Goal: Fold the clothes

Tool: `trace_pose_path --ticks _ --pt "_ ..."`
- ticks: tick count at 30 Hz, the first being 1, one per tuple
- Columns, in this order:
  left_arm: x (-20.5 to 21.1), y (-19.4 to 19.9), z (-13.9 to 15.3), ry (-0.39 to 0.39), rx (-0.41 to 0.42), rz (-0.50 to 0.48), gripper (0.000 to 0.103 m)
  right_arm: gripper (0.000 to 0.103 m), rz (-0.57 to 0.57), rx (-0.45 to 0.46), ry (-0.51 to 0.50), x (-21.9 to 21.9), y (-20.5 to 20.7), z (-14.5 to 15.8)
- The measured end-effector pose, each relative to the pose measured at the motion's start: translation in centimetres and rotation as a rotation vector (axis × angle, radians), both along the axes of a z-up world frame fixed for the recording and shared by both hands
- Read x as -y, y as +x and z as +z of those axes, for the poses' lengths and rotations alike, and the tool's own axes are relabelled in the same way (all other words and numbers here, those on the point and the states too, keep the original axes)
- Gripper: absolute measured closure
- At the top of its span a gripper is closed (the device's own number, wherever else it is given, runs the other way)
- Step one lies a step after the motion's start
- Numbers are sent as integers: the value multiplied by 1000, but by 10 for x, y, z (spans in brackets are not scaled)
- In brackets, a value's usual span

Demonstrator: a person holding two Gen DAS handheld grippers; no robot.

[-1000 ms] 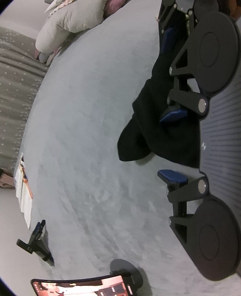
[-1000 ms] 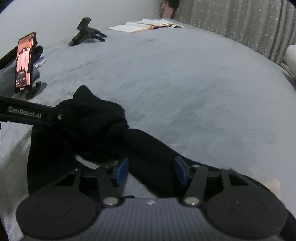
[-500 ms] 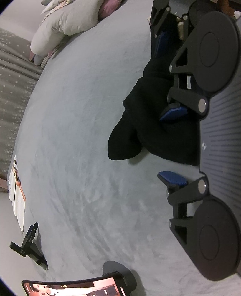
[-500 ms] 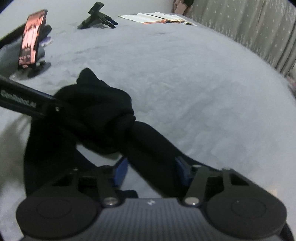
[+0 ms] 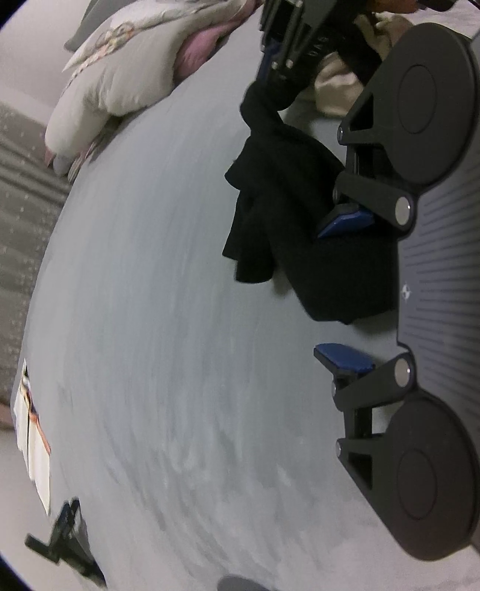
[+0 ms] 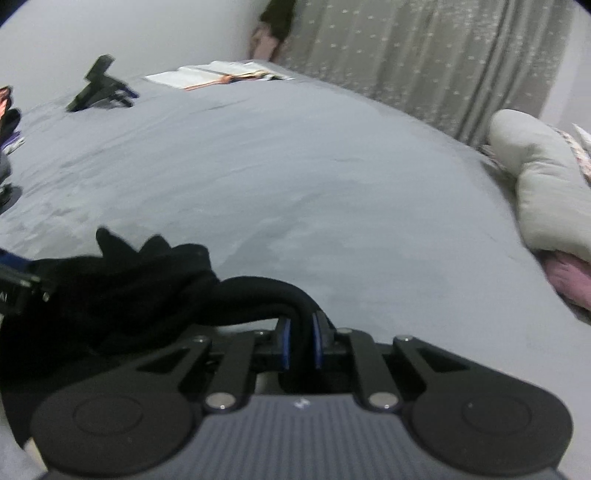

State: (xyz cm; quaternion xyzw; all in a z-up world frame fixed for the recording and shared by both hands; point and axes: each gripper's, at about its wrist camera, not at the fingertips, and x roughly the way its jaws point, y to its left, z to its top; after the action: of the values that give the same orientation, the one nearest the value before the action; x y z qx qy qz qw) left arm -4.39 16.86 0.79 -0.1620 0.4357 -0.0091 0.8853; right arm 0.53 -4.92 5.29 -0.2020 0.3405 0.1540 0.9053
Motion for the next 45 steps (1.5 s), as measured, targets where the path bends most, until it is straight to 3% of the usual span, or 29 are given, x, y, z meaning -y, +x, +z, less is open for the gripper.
trace_pose_path --ticks 1,6,8,10,16,24,32,38,41,42,45 --pt "4 0 1 -12 12 -16 75 93 -18 9 -1 6 0 2" --pt "10 -4 12 -52 86 -17 94 93 -101 49 -13 38 -2 14" --pt "9 -9 22 -10 161 41 94 93 -140 82 -38 49 -4 17" --pt "5 -11 27 -26 199 68 95 93 -194 98 -30 70 -4 25" --pt "-3 -12 32 63 218 153 95 93 -312 122 -10 121 -8 37" --pt "-14 -14 30 177 184 213 95 93 -482 144 -9 199 -23 39" --pt "-14 -30 34 222 145 167 95 93 -642 156 -63 271 -57 37" --pt "-17 -37 24 260 53 148 95 93 -689 70 -60 304 -76 20" --pt "-15 -35 12 288 -18 93 95 91 -687 27 -41 311 -81 11" --pt "-14 -35 8 298 -41 72 91 89 -678 8 -33 312 -84 6" --pt "-10 -35 1 330 -79 29 84 70 -640 -8 -27 309 -88 3"
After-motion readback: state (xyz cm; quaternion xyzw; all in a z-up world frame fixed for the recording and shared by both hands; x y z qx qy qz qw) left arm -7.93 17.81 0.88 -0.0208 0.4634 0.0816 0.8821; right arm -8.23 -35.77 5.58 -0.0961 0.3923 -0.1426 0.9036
